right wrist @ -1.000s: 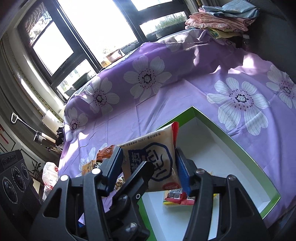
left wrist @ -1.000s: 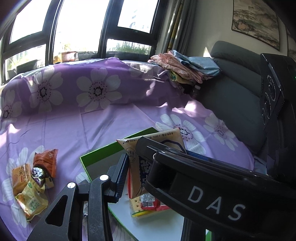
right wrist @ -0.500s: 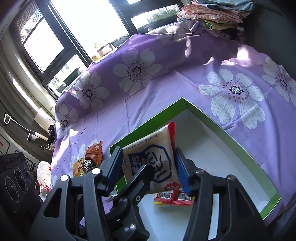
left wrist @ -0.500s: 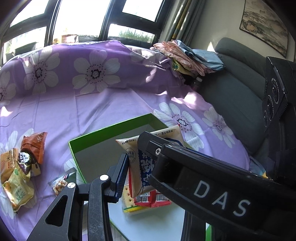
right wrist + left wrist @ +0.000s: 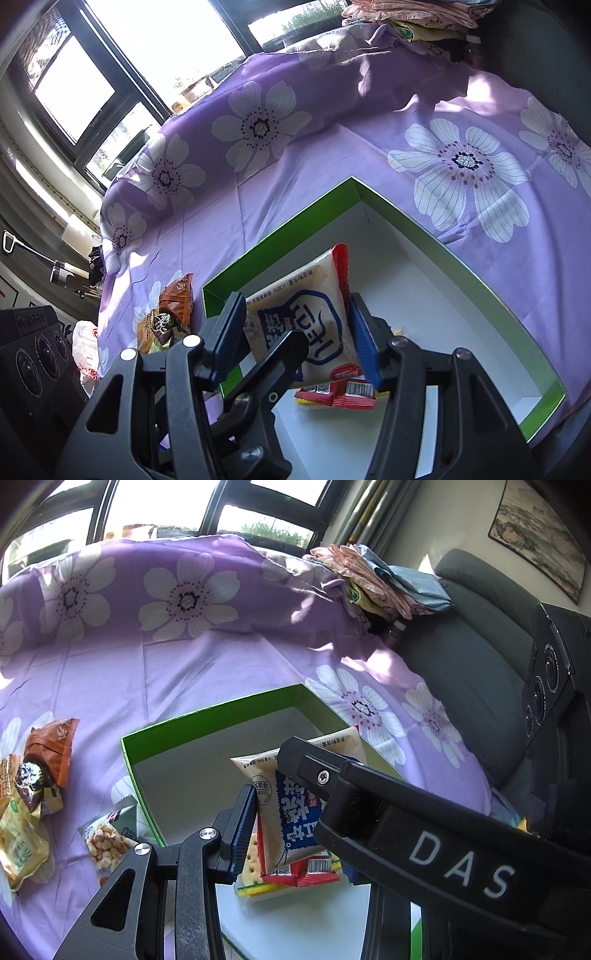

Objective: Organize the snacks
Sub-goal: 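Lower the white-blue biscuit bag into the box and open the right gripper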

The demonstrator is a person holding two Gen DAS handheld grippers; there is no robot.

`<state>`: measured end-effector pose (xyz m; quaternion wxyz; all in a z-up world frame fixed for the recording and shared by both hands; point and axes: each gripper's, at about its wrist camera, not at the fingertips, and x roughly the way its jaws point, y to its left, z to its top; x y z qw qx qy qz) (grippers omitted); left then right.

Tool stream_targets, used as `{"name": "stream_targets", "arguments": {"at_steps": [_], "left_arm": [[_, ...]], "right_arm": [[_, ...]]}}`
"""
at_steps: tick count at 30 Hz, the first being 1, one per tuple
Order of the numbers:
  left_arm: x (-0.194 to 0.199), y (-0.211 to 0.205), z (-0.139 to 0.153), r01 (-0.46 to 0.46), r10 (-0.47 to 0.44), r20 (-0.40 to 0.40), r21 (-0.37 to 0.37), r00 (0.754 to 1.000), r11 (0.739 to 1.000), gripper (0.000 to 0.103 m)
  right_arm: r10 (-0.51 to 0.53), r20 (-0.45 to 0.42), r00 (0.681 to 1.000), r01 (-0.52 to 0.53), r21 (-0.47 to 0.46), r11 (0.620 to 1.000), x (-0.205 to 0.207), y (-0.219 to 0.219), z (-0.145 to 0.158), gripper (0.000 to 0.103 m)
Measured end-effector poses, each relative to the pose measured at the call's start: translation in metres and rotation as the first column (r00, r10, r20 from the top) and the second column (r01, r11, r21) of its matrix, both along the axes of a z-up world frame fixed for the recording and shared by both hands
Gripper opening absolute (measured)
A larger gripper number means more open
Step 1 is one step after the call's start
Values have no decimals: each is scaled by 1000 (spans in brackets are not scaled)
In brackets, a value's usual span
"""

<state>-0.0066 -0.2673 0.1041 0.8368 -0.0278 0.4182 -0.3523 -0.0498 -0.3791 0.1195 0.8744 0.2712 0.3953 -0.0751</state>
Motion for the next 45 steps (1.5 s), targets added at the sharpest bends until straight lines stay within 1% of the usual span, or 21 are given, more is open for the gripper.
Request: {"name": "stream_targets", "arguments": {"at_steps": [7, 19, 24, 28, 45], "left_arm": [[1, -3, -5, 1, 0, -17, 18, 1000, 1000, 40], [2, -4, -11, 13, -12, -45, 17, 999, 1000, 40], [4, -3, -16, 14, -14, -75, 4, 997, 1000, 40], [4, -5, -18, 16, -14, -81, 21, 997, 1000, 40], [6, -7, -24, 26, -25, -127, 11, 992, 1000, 40]], "right_arm": [[-5, -37, 999, 4, -32, 999, 4, 3, -3, 58], [-12, -57, 998, 11, -26, 1000, 4, 0, -6, 59], [-11, -65, 998, 9, -23, 1000, 5, 0, -9, 59], [-4, -74, 997, 2, -21, 1000, 7, 0, -11, 60], [-16, -92, 996, 16, -8, 1000, 7, -5, -16, 61]]}}
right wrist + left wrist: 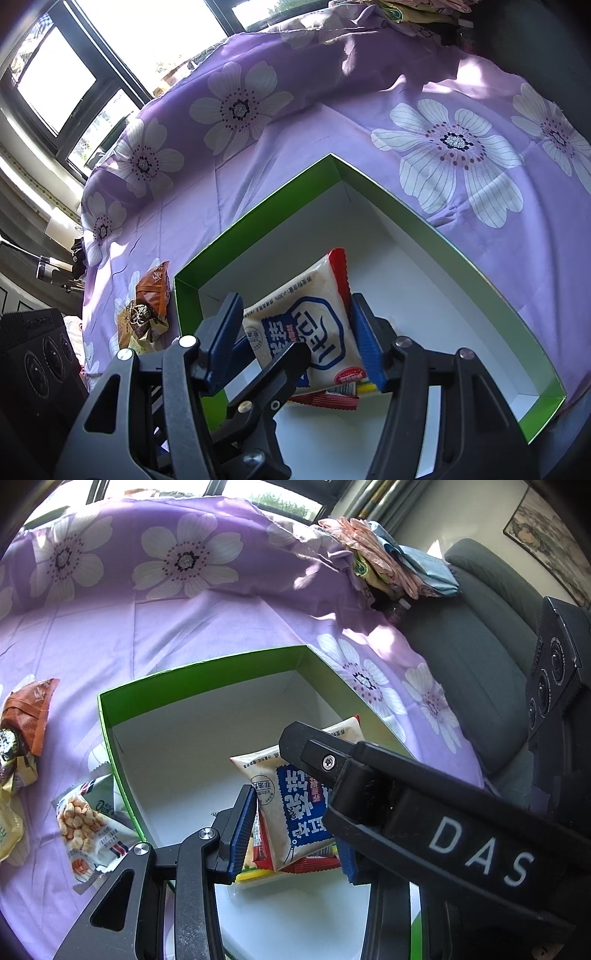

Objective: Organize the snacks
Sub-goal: 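Lower the white-blue biscuit bag into the box and open the right gripper, then move the right gripper back over the snack pile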

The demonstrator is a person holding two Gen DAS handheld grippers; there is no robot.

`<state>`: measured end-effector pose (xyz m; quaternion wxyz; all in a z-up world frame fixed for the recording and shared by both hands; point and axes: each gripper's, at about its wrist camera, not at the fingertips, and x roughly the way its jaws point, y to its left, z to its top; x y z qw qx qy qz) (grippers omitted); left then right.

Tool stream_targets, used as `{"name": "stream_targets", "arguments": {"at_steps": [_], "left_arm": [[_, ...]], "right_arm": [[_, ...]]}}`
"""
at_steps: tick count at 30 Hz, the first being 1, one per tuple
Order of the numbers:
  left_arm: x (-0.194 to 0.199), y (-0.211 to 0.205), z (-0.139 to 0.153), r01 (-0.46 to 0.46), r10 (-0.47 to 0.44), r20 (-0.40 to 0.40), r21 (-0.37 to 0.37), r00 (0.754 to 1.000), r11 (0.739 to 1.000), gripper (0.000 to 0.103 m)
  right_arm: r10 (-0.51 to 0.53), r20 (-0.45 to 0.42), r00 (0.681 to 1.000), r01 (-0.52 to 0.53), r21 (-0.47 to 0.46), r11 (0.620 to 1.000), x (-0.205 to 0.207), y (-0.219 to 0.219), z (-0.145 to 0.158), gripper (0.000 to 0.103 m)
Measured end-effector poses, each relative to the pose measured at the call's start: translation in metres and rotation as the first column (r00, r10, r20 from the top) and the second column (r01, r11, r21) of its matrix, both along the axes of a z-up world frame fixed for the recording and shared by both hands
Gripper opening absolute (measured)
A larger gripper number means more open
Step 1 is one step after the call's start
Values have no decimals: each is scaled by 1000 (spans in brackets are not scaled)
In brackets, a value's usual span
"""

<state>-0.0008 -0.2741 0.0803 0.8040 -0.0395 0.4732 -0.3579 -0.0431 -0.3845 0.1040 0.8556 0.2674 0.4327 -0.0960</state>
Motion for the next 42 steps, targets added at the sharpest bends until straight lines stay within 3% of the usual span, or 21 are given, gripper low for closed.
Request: {"name": "stream_targets", "arguments": {"at_steps": [12, 17, 23, 24, 27, 34, 37, 40, 42], "left_arm": [[-1, 27, 13, -36, 37, 32, -36, 999, 999, 40], [-3, 66, 25, -105, 108, 48, -62, 993, 993, 40], [-4, 136, 35, -222, 228, 47, -107, 972, 969, 51], [-3, 149, 35, -244, 251, 48, -114, 967, 963, 58], [-1, 190, 33, -324, 334, 63, -131, 941, 937, 73], [6, 270, -2, -486, 488, 50, -49, 872, 873, 75], [6, 299, -25, -571, 571, 61, -25, 819, 821, 75], [15, 322, -42, -641, 642, -26, 40, 766, 766, 75], [16, 334, -44, -657, 656, -66, -10, 752, 753, 75]], "right_arm": [[-44, 35, 998, 44, 1, 999, -8, -5, 9, 65], [-42, 97, 994, 41, 15, 999, -15, 1, 21, 81], [15, 137, 990, -15, 1, 1000, -11, 23, 32, 86], [30, 141, 990, -31, 2, 1000, -10, 28, 33, 86], [90, 147, 985, -93, 14, 996, -3, 42, 32, 90], [196, 94, 976, -190, -63, 980, 17, 85, 23, 92], [219, 63, 974, -214, -75, 974, 25, 96, 14, 92], [236, 43, 971, -231, -92, 969, 31, 106, 8, 92], [248, 43, 968, -243, -95, 965, 33, 113, 6, 92]]}}
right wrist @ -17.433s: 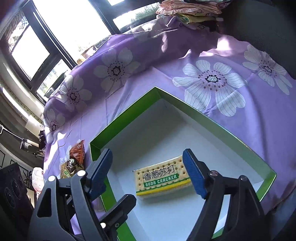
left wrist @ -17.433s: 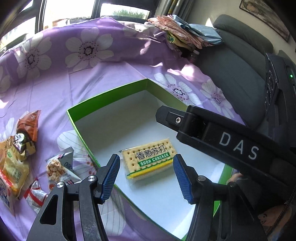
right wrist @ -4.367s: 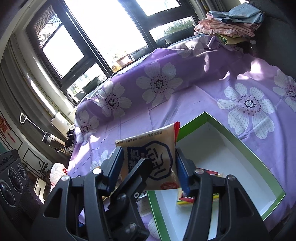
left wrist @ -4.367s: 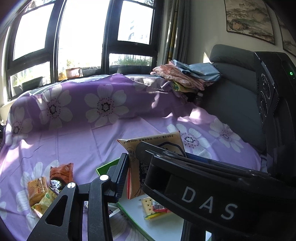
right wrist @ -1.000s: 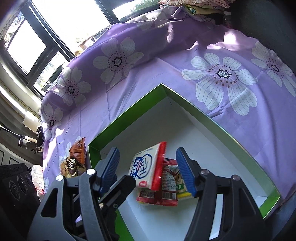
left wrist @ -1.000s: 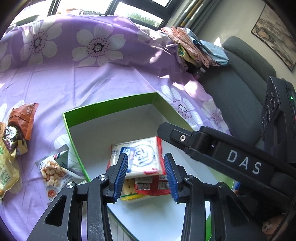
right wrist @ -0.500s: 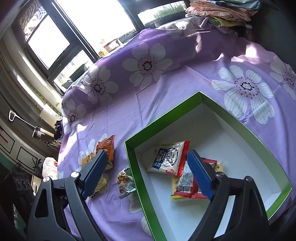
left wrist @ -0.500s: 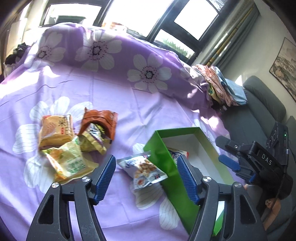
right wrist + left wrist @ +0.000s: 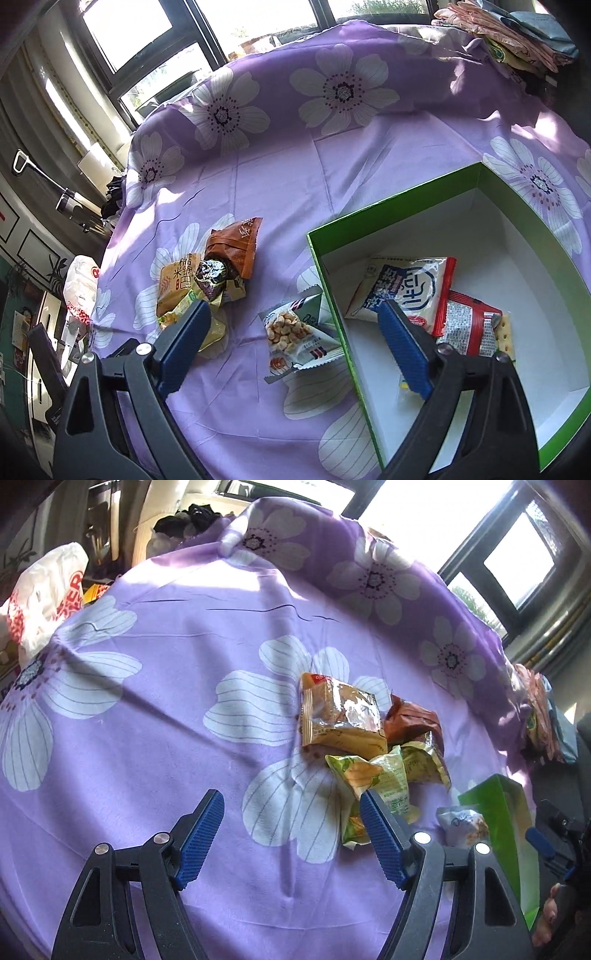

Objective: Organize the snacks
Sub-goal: 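Move the right gripper back over the snack pile, then grasp the green-yellow corn snack bag with the right gripper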

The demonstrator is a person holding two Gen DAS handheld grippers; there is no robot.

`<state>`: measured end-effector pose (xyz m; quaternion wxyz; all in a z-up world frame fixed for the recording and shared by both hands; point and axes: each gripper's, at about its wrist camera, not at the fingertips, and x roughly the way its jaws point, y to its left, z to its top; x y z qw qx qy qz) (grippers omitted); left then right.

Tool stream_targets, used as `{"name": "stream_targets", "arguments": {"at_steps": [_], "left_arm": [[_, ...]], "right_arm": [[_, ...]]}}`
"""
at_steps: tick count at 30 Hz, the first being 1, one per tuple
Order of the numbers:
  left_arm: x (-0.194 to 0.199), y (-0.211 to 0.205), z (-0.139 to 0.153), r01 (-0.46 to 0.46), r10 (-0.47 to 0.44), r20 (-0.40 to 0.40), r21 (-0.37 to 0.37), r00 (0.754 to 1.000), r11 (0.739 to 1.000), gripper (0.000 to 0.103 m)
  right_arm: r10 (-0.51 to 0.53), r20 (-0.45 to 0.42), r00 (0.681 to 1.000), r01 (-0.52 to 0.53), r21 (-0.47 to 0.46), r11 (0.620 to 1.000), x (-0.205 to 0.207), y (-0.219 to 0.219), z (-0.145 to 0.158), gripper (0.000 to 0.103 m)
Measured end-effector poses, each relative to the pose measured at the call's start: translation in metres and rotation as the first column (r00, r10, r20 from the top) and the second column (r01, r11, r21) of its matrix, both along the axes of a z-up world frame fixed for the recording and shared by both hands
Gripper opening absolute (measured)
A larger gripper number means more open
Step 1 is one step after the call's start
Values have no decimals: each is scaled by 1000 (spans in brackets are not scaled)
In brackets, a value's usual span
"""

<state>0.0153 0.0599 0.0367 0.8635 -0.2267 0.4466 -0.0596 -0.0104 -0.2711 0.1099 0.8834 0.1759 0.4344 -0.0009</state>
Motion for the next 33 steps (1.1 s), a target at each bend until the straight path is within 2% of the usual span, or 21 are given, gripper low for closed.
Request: {"name": "stream_targets", "arguments": {"at_steps": [3, 6, 9, 11, 17, 21, 23, 27, 30, 33], "left_arm": [[-2, 5, 1, -14, 14, 1, -28, 1000, 1000, 75], [-2, 7, 1, -34, 34, -18, -1, 999, 999, 75], [-2, 10, 3, -40, 40, -8, 22, 999, 999, 75], [-2, 12, 5, -46, 46, -4, 21, 999, 999, 75], [0, 17, 2, -52, 52, -25, -8, 998, 999, 75], [1, 14, 1, -31, 31, -29, -16, 999, 999, 75], [2, 10, 0, -10, 10, -28, -21, 1000, 1000, 75], [3, -4, -2, 28, -28, -33, 17, 999, 999, 75], [8, -13, -4, 61, -60, -39, 14, 997, 998, 75], [17, -20, -8, 88, -89, -62, -11, 994, 996, 75]], "right_arm": [[12, 14, 1000, -12, -8, 1000, 1, 10, -1, 92], [39, 10, 999, -39, -27, 999, 4, 22, -3, 92], [68, 7, 998, -68, -31, 997, 6, 34, -7, 87], [86, 10, 996, -85, -38, 996, 7, 41, -8, 75], [129, -37, 991, -130, -52, 990, 13, 61, -21, 73], [186, -43, 982, -186, -8, 983, 18, 77, -28, 72], [209, -52, 977, -208, 22, 978, 23, 84, -33, 68], [216, -89, 972, -211, 64, 975, 35, 96, -45, 65], [240, -119, 964, -226, 120, 967, 45, 103, -54, 65], [241, -156, 958, -228, 97, 969, 54, 112, -53, 65]]}}
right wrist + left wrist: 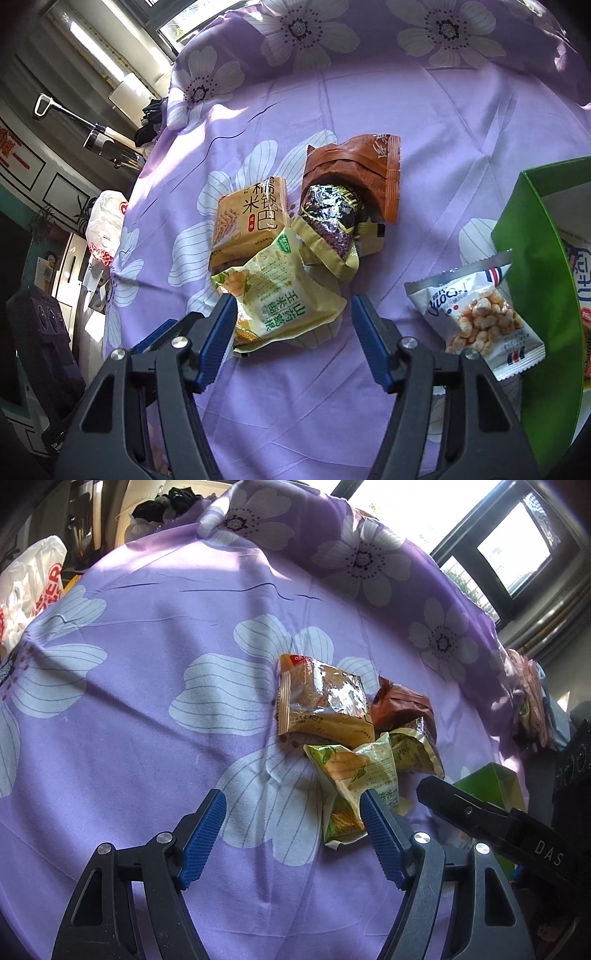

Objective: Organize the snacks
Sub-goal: 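Grasp the green-yellow corn snack bag with the right gripper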

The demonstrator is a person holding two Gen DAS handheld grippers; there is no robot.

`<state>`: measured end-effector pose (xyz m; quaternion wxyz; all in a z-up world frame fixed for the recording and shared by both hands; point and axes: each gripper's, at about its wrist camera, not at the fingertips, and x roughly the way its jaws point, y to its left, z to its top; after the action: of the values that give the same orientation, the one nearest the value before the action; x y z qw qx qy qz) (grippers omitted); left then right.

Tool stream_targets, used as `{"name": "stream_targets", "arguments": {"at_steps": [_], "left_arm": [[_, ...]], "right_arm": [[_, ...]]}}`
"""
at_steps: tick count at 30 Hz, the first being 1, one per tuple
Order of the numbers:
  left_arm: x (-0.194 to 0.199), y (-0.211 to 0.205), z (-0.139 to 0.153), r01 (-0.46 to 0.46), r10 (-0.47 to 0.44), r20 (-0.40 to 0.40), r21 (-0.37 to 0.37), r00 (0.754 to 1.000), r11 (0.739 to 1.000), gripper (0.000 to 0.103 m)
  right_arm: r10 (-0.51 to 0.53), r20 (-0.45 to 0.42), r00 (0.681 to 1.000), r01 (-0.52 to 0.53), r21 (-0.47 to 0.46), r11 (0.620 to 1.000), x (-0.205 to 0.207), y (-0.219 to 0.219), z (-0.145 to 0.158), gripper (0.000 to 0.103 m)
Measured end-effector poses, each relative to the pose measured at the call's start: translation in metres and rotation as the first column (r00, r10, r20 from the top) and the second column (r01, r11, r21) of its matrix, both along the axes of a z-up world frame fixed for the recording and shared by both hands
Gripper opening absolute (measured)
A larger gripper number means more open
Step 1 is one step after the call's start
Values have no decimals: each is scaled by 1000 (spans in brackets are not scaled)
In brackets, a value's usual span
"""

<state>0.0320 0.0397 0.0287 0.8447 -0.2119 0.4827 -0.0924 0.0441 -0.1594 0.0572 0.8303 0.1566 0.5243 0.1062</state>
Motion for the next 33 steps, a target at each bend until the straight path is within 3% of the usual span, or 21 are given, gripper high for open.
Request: {"name": "stream_targets", "arguments": {"at_steps": [6, 9, 16, 21, 33], "left_arm": [[6, -16, -7, 41, -41, -9, 7, 999, 999, 71], [6, -22, -10, 48, -48, -4, 24, 999, 999, 68], [5, -34, -12, 78, -80, 21, 70, 997, 994, 56], [5, -38, -17, 129, -129, 17, -13, 992, 992, 43], [-5, -46, -8, 147, -149, 74, 28, 986, 989, 41]], "right_arm": [[59, -54, 997, -60, -21, 998, 23, 16, -15, 63], [52, -58, 997, -51, 22, 998, 26, 12, -29, 65], [89, -54, 995, -85, 65, 994, 30, 16, -36, 56], [100, -49, 994, -97, 60, 994, 26, 20, -39, 53], [87, -26, 996, -84, 89, 992, 14, 16, -33, 36]]}}
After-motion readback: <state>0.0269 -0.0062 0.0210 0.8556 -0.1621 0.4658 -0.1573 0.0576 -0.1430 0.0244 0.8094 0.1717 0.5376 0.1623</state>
